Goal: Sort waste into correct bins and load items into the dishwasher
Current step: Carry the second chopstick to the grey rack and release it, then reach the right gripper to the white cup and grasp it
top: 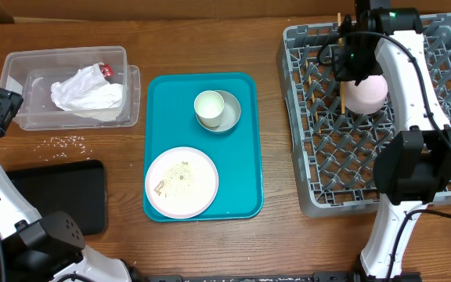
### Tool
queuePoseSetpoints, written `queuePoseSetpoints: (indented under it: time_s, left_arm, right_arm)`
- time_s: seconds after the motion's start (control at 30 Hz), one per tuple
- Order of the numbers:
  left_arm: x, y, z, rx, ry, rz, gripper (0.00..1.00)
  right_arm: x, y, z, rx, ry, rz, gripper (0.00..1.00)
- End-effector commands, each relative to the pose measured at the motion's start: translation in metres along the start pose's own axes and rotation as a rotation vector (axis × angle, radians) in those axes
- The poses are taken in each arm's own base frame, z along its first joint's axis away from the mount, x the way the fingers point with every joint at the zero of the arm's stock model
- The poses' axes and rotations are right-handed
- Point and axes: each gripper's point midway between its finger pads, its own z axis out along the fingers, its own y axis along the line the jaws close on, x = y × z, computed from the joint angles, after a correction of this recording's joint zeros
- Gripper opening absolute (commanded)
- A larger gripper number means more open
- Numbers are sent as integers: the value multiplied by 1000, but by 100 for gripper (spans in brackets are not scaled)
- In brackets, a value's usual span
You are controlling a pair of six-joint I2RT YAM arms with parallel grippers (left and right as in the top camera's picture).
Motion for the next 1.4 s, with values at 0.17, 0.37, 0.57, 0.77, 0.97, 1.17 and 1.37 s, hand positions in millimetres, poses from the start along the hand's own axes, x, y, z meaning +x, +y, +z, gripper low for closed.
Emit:
queuePoseSetpoints:
  time_s: [0.17, 0.37, 0.57, 0.77, 0.97, 1.17, 1.37]
  left_arm:
    - [0, -1, 3, -7, 9, -18, 100]
    - [0, -1, 3, -7, 9, -19, 100]
    - [0, -1, 3, -7, 9, -19, 100]
    - [0, -1, 3, -7, 9, -18, 100]
    - [0, -1, 3, -7, 9, -18, 100]
    - [0, -1, 3, -7, 9, -18, 100]
    - [0, -1, 3, -7, 9, -19, 100]
  right_arm:
    - [5, 11, 1, -53, -1, -32, 18]
    - [6, 13, 2, -63, 7, 27, 24]
    - [12, 32, -5, -153, 32, 118, 24]
    - [17, 98, -40, -421, 21, 64, 24]
    - [27, 173, -52, -528, 30, -49, 27]
    - [22, 241, -46, -432, -50, -36, 40]
    - [17, 297, -27, -263, -208, -102, 65]
